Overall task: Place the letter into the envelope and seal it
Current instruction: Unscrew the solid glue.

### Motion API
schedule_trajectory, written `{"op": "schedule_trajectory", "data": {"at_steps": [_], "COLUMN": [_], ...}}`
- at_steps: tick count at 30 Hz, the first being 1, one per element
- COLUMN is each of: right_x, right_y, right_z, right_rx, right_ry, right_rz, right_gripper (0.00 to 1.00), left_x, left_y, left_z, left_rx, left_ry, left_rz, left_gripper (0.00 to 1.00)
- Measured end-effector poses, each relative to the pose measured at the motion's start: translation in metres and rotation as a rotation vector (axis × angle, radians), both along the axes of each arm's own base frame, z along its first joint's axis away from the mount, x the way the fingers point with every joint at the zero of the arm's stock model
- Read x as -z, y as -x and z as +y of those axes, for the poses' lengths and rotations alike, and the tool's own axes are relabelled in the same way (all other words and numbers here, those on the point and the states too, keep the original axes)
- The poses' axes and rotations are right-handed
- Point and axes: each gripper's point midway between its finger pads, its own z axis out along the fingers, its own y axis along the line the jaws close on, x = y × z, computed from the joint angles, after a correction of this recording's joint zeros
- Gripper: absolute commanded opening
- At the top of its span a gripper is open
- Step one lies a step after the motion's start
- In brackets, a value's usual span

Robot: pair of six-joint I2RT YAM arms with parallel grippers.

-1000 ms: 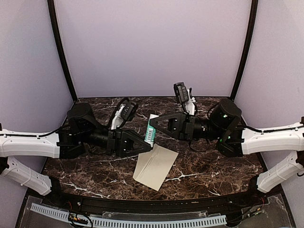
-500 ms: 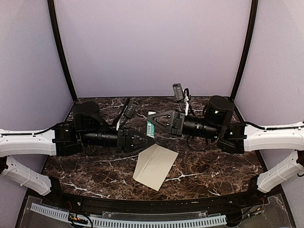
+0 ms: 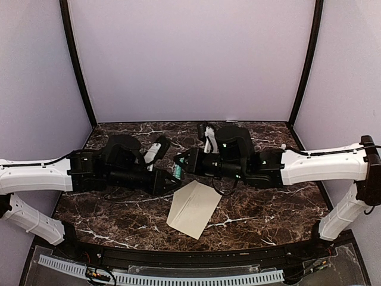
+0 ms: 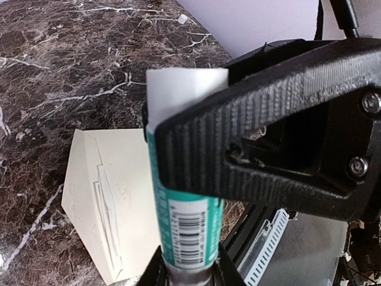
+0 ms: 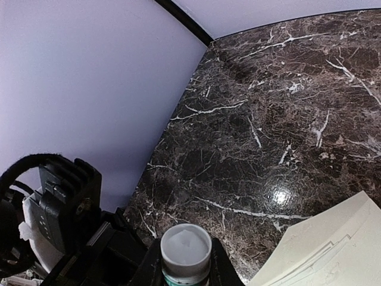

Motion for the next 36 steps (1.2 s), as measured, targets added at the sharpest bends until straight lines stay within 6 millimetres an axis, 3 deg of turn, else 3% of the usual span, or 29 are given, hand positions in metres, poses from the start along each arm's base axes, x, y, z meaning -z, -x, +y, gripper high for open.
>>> {"op": "schedule_trajectory", "data": {"at_steps": [3,6,9,12,15,19,23,27,30,36], "right_x": [0.009,0.008,0.001,-0.019,-0.051,-0.086,-0.087,-0.093,-0.102,-0.103], "right_y": [0.000,0.001,0.015,0.029,0.040,0.052,0.057,0.067,0.078,0.085], "right_z": [0.001,0.001,-0.002,-0.012,-0.030,-0.057,-0.069,-0.066,-0.061,-0.044], "right_rx": [0.011,0.003,-0.056,-0.110,-0.149,-0.196,-0.243,-0.321,-0.393,-0.477], "right_ry": [0.023,0.013,-0.021,-0.068,-0.150,-0.271,-0.324,-0.363,-0.414,-0.443], "right_rz": [0.022,0.020,0.016,-0.020,-0.087,-0.189,-0.236,-0.268,-0.292,-0.287], "right_gripper": [0.22,0.43,0.62,0.75,0.81,0.84,0.85,0.79,0.65,0.51], "left_x": [0.009,0.008,0.002,-0.004,-0.015,-0.035,-0.059,-0.082,-0.096,-0.104], "left_y": [0.000,0.001,-0.002,-0.004,-0.002,0.012,0.034,0.054,0.068,0.078], "left_z": [0.002,0.001,-0.001,-0.003,-0.009,-0.015,-0.023,-0.029,-0.029,-0.029], "left_rx": [-0.001,0.006,0.006,0.017,0.052,0.143,0.276,0.403,0.487,0.549], "left_ry": [-0.032,-0.028,-0.004,0.030,0.089,0.199,0.315,0.410,0.468,0.497], "left_rz": [0.009,0.010,0.001,0.000,0.000,-0.003,-0.002,0.001,-0.001,0.001], "left_gripper": [0.00,0.00,0.00,0.00,0.00,0.00,0.00,0.00,0.00,0.00]}}
